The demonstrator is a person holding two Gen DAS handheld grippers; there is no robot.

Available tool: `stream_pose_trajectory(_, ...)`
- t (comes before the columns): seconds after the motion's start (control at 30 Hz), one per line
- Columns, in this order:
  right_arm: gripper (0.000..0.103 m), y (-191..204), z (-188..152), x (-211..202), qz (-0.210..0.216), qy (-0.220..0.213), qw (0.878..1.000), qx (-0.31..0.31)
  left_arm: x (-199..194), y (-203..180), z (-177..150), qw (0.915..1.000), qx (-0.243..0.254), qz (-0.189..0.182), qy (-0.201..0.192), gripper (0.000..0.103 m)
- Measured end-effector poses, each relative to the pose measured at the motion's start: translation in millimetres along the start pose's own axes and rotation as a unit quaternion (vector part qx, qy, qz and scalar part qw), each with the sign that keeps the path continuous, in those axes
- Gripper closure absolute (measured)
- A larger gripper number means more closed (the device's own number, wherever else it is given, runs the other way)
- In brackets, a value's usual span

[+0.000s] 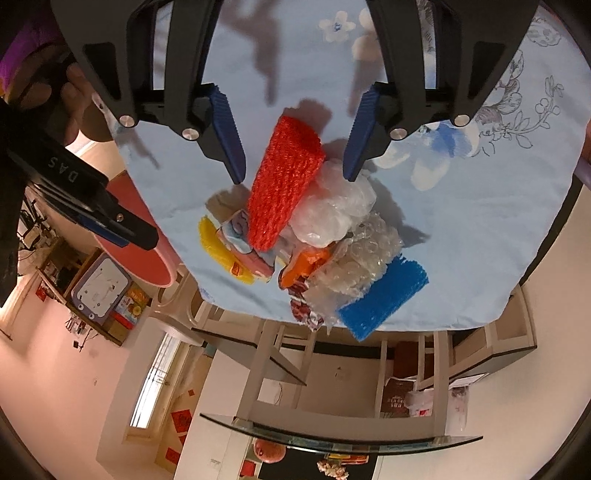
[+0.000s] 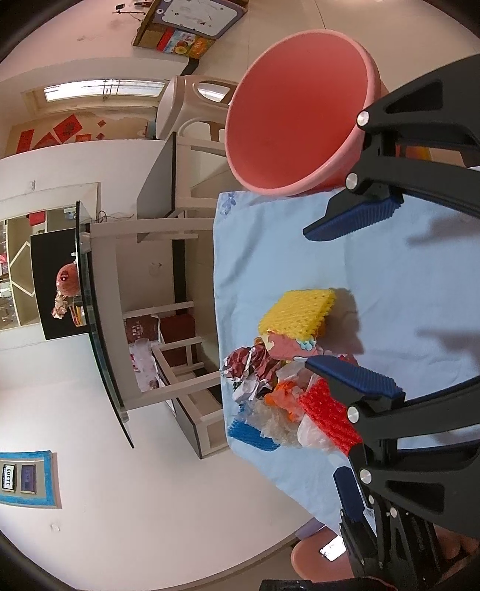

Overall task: Collect trash
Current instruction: 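Close the left tool on the red mesh sleeve while the right tool closes on the yellow mesh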

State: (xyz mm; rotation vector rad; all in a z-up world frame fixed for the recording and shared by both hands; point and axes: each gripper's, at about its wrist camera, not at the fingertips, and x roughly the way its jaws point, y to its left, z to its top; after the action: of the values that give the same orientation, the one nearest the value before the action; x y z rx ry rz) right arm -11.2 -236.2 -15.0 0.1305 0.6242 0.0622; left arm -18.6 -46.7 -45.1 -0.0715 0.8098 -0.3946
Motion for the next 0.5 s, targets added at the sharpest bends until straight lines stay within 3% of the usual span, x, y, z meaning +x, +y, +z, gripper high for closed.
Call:
stream_pose_trajectory(0.23, 0.043, 0, 6, 13, 0.022, 0.020, 1.000, -0.003, 11, -3, 0, 0.9998, 0.006, -0.004, 0.020, 0.072)
stream_pose_trajectory(0.3, 0.045, 3, 8, 18, 0.030, 0.024, 0.999, -0.009, 13, -3, -1, 0.9997, 0.005, -0.006, 0.022, 0.088)
stream_pose_trajectory(0.33, 0.046, 5, 9, 21, 0.032, 0.025, 0.999, -0.014, 13, -3, -2, 0.9996, 0.006, -0.011, 0.024, 0.091)
stream_pose_trajectory(0.5, 0.054, 8, 11, 44, 0.036, 0.046, 0.998, -0.026, 8, -6, -2, 0.9994, 0.017, -0.025, 0.015, 0.094)
